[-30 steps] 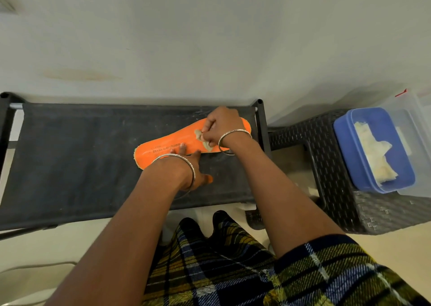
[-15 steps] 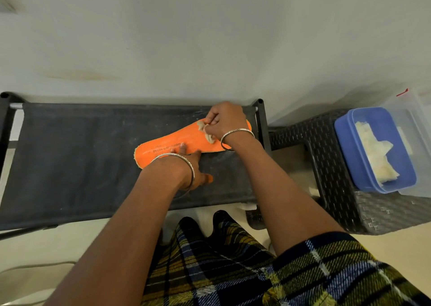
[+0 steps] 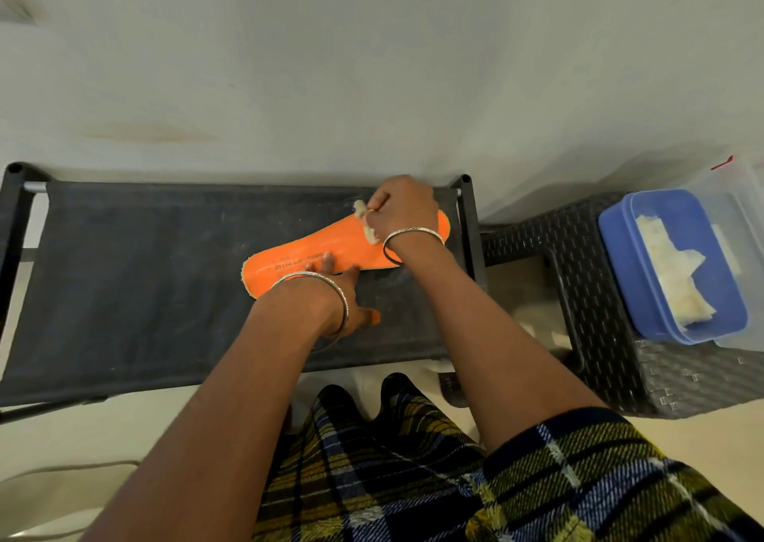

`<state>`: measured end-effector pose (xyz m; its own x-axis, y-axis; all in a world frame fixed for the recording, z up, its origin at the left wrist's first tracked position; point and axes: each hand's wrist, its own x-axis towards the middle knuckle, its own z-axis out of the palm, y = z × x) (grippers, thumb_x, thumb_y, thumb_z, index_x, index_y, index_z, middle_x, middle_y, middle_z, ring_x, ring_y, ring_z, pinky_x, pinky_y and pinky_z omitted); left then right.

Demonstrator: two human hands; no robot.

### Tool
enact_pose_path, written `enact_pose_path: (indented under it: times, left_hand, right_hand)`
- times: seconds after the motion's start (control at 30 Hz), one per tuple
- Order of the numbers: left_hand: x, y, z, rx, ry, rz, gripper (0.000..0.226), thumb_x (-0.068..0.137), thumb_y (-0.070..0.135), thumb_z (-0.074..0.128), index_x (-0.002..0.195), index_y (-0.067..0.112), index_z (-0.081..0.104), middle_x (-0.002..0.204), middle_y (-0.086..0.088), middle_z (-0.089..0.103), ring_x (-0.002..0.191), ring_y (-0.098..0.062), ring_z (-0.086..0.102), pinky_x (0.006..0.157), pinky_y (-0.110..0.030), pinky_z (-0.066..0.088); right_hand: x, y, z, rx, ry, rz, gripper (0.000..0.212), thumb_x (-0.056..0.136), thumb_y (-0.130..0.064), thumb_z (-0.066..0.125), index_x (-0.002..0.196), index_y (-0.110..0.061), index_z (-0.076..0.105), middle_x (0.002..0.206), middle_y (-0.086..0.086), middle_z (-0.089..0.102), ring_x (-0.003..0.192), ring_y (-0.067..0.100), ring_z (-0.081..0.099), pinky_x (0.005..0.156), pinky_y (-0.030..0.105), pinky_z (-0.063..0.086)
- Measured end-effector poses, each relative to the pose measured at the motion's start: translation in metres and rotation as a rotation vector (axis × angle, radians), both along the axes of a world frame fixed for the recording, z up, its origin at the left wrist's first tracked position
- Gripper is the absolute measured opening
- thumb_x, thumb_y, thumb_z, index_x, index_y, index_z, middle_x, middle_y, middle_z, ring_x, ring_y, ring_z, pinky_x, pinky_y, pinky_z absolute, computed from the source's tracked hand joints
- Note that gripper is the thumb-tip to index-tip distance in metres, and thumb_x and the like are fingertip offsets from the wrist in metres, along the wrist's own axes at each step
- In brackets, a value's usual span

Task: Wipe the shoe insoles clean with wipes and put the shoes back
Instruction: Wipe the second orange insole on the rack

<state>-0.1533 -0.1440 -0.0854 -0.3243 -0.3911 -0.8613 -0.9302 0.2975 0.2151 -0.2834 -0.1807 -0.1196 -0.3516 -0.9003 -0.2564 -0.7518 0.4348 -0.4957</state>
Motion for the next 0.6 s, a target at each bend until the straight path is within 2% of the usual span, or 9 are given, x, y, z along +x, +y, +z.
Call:
enact_pose_path:
  times: [0.07,0.17,0.27,0.37,0.43,0.53,0.6]
  left_hand:
    - [0.001,-0.001,0.0,0.001,0.0,-0.012,0.081,0.097,0.053,0.044,0.154,0.027,-0.008,0.159,-0.009,-0.022,0.148,-0.036,-0.007,0.119,-0.051,0.011]
    - [0.0,-0.001,0.001,0.006,-0.004,-0.009,0.082,0.097,0.053,0.044,0.154,0.027,-0.008,0.159,-0.009,-0.023,0.148,-0.036,-0.006,0.119,-0.051,0.011]
    - [-0.002,0.001,0.001,-0.001,-0.005,0.003,0.082,0.096,0.053,0.045,0.155,0.027,-0.007,0.159,-0.01,-0.023,0.148,-0.037,-0.006,0.119,-0.051,0.012]
    - [-0.002,0.001,-0.001,-0.016,0.01,0.01,0.082,0.096,0.054,0.046,0.155,0.029,-0.005,0.16,-0.01,-0.021,0.148,-0.037,-0.006,0.118,-0.052,0.012]
    - [-0.001,0.001,-0.001,-0.02,0.013,0.013,0.082,0.096,0.054,0.046,0.155,0.03,-0.005,0.16,-0.009,-0.021,0.148,-0.036,-0.007,0.119,-0.052,0.011]
    - [0.0,-0.001,-0.001,-0.011,0.01,0.004,0.082,0.096,0.054,0.046,0.155,0.029,-0.005,0.16,-0.01,-0.021,0.148,-0.037,-0.006,0.119,-0.052,0.013]
    - [0.0,-0.001,0.0,-0.005,0.007,-0.009,0.081,0.096,0.054,0.045,0.155,0.028,-0.005,0.16,-0.01,-0.021,0.148,-0.037,-0.004,0.119,-0.052,0.014]
  right_hand:
    - [-0.016,0.0,-0.001,-0.01,0.081,-0.13,0.019,0.088,-0.029,0.073,0.09,-0.01,0.073,0.095,0.011,0.073,0.092,0.029,0.068,0.076,0.03,0.051]
    - [-0.027,0.005,-0.001,-0.005,0.153,-0.215,0.015,0.092,-0.023,0.067,0.097,-0.009,0.068,0.101,0.012,0.069,0.096,0.031,0.066,0.073,0.031,0.047]
    - [-0.017,0.003,-0.002,-0.001,0.115,-0.143,0.01,0.088,-0.013,0.067,0.096,-0.01,0.071,0.103,0.01,0.071,0.097,0.031,0.066,0.081,0.035,0.053]
    - [0.007,0.001,0.002,0.019,-0.013,0.049,0.008,0.084,-0.019,0.076,0.085,-0.011,0.074,0.09,0.008,0.074,0.088,0.028,0.069,0.083,0.035,0.055]
    - [0.013,0.001,0.003,0.043,-0.034,0.12,0.01,0.083,-0.02,0.077,0.083,-0.01,0.074,0.085,0.008,0.074,0.083,0.025,0.069,0.081,0.034,0.056]
    - [-0.003,0.001,0.0,0.027,0.035,-0.011,0.017,0.085,-0.029,0.075,0.084,-0.012,0.074,0.091,0.007,0.075,0.091,0.028,0.069,0.084,0.035,0.055]
    - [-0.021,0.002,-0.004,0.024,0.115,-0.133,0.023,0.088,-0.037,0.072,0.088,-0.013,0.073,0.095,0.008,0.073,0.096,0.029,0.067,0.077,0.03,0.05]
